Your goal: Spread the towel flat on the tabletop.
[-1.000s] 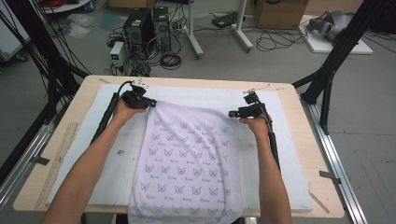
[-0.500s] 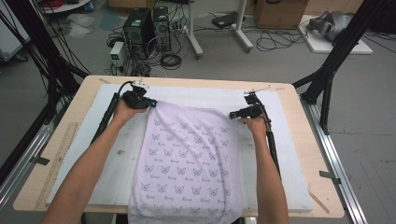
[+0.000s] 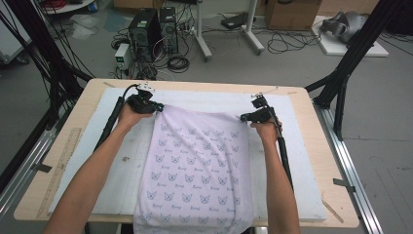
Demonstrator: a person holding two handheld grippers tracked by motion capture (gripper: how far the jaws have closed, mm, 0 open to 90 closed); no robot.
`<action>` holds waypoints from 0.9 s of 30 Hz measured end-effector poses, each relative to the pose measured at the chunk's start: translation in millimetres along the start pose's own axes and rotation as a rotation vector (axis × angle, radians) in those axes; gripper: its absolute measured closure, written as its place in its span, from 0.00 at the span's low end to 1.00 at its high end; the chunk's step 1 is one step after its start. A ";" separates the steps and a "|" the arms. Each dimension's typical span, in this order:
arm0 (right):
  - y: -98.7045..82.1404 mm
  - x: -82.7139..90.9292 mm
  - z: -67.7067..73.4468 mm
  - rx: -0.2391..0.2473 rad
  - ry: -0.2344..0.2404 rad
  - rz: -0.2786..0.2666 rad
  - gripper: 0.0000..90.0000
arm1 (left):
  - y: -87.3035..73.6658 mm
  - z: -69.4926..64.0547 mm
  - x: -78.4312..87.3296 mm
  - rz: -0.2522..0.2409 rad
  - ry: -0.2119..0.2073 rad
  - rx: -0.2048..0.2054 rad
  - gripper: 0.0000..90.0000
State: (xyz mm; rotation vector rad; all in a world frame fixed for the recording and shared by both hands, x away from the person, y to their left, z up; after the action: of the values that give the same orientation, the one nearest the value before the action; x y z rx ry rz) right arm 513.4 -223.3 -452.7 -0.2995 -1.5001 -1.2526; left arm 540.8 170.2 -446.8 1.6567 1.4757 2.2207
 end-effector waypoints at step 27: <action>32.6 1.8 6.2 0.189 -0.200 -0.117 0.93 | -4.5 21.8 6.1 -0.030 0.076 0.059 0.96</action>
State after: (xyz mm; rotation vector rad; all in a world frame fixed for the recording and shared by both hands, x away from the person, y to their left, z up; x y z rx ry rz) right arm 533.4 -205.7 -432.8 -0.2186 -1.8166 -1.1882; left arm 552.2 190.3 -445.2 1.5715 1.5873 2.2700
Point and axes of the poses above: each handheld gripper's, and its own axes: x roughly backward along the jaws, y roughly out of its top, z roughly to its left, the point moved 5 cm from there along -x, roughly forward along the jaws, and after that the axes turned 8 degrees about z, right-handed, at the moved point
